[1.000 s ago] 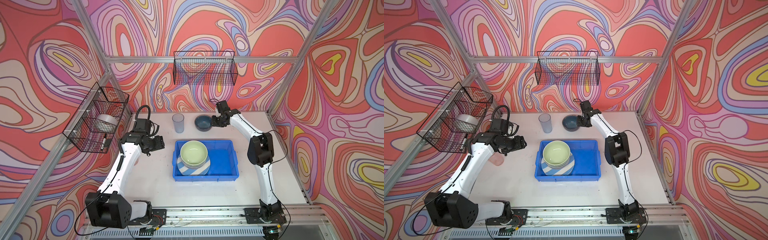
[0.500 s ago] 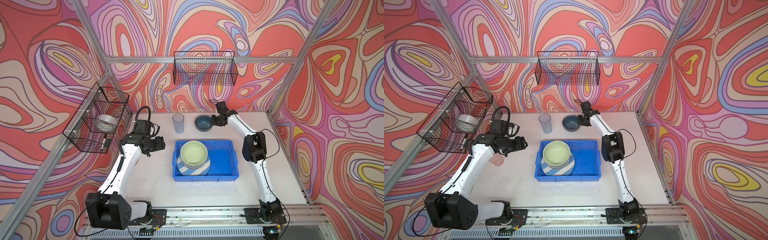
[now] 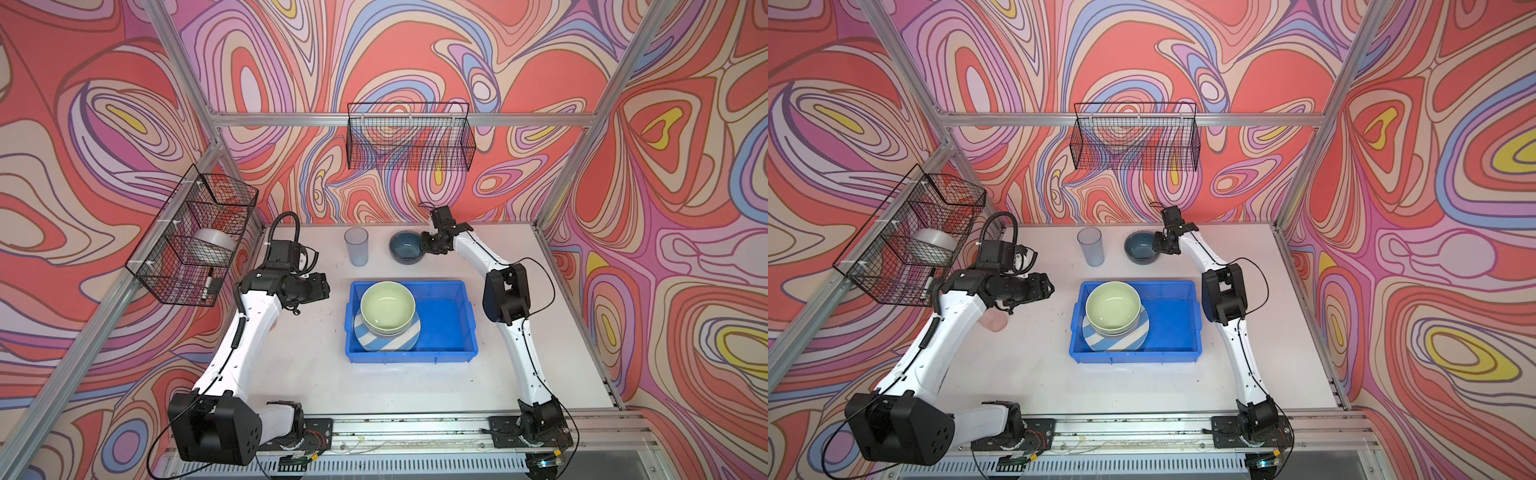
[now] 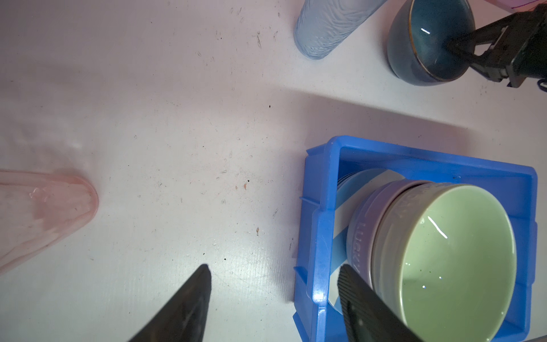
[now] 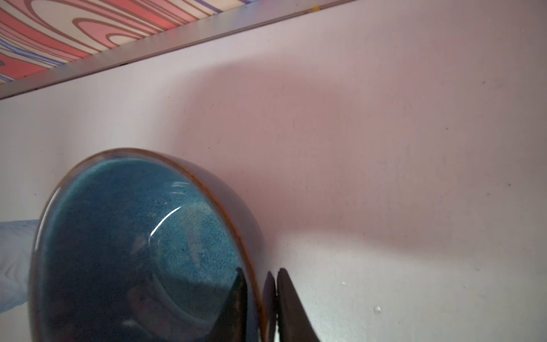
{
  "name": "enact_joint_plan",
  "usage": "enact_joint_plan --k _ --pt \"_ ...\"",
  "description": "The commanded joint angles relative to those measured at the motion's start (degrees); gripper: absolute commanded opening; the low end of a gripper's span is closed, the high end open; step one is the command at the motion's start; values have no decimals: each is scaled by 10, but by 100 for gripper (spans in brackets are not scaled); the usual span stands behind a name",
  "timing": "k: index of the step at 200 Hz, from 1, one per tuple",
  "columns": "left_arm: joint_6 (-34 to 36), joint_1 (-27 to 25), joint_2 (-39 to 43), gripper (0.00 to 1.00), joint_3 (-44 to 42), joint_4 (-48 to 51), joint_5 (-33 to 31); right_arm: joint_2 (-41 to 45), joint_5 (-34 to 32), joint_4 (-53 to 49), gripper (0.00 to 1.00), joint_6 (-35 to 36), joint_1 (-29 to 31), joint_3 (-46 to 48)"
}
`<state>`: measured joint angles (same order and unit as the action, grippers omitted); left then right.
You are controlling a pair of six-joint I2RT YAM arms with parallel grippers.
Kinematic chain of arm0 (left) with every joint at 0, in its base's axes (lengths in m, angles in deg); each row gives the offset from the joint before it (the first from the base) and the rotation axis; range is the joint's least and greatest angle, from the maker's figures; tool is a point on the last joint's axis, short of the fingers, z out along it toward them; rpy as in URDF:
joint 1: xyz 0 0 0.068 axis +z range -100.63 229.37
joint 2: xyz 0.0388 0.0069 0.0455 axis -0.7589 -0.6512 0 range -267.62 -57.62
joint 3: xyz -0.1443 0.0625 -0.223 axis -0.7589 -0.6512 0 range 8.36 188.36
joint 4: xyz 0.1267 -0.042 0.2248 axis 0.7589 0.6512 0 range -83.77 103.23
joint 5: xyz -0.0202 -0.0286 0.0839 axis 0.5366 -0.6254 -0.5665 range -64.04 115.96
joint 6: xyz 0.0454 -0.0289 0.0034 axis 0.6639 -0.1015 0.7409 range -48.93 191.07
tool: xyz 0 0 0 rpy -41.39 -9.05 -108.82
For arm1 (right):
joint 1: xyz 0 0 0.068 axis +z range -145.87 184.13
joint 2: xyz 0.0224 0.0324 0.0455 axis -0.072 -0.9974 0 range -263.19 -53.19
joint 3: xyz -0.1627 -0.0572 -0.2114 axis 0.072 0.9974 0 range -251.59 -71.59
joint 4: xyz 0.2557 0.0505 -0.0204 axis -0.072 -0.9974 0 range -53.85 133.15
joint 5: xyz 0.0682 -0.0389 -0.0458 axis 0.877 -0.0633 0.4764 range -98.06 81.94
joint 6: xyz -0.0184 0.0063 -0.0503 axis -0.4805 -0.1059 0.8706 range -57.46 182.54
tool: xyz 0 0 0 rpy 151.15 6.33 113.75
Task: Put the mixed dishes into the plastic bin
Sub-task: 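Release the bin and move the right gripper to the dark teal bowl, then pinch the dark teal bowl rim with the right gripper and lift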
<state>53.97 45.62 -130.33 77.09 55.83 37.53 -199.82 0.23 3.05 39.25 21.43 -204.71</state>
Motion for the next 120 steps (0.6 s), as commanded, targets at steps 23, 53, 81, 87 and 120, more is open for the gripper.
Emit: enact_joint_plan --k 23,53,81,87,120 --pt "4 3 12 71 -1 16 3 27 23 18 6 -11 -9 53" --pt "-1 3 13 71 -8 14 10 59 41 35 2 -21 -16 94" --pt "-2 3 20 71 -16 11 16 90 63 44 0 -20 -22 116" --pt "-2 3 23 72 -19 8 16 96 65 41 0 -18 -22 115" --pt "1 3 29 74 -30 1 23 147 63 42 0 -15 -21 134"
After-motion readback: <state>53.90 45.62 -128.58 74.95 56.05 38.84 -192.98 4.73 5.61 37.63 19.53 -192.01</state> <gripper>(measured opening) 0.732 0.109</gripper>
